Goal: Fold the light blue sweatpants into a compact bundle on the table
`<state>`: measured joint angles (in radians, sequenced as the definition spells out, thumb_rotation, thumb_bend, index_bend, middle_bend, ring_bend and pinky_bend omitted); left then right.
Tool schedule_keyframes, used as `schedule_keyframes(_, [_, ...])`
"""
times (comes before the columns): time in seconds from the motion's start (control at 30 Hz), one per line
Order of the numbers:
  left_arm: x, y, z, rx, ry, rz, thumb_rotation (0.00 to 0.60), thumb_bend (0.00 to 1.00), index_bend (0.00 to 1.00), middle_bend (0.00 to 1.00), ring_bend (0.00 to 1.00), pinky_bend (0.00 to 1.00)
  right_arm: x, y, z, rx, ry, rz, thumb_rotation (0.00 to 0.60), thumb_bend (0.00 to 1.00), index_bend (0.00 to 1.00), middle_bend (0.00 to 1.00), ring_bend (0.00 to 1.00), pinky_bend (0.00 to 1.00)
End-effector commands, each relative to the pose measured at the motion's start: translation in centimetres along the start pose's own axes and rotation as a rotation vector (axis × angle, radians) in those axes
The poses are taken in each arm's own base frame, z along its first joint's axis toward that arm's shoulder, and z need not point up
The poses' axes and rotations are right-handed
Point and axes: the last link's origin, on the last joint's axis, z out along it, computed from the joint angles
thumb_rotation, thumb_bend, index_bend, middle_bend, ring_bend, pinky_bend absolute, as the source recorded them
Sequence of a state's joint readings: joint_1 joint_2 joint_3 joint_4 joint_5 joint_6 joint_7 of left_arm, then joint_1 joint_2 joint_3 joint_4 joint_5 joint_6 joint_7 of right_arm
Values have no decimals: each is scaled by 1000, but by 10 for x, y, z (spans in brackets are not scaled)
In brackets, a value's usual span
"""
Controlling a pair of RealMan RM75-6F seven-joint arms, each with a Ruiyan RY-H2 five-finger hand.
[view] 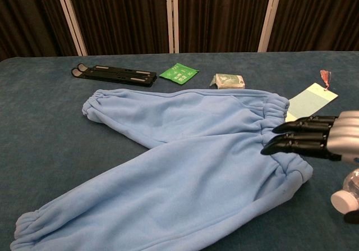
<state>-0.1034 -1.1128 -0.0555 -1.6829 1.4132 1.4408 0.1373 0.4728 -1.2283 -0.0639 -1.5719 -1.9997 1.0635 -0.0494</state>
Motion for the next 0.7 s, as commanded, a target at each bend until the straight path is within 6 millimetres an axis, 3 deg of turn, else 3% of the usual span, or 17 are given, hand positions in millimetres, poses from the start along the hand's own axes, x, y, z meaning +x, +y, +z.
schedule_keyframes(0.03, [1, -1, 1, 5, -3, -6, 600, 0, 0, 0, 0, 0, -11, -7, 17, 37, -48, -72, 600, 0, 121, 112, 0, 131])
schedule_keyframes(0.33, [3, -1, 0, -1, -3, -19, 600, 0, 0, 0, 0, 0, -24, -14, 38, 50, -46, -178, 600, 0, 191, 144, 20, 151])
schedule_keyframes(0.7, [5, -2, 0, -3, -2, -33, 600, 0, 0, 0, 0, 0, -34, 4, 53, 12, -11, -278, 600, 8, 247, 183, 74, 187])
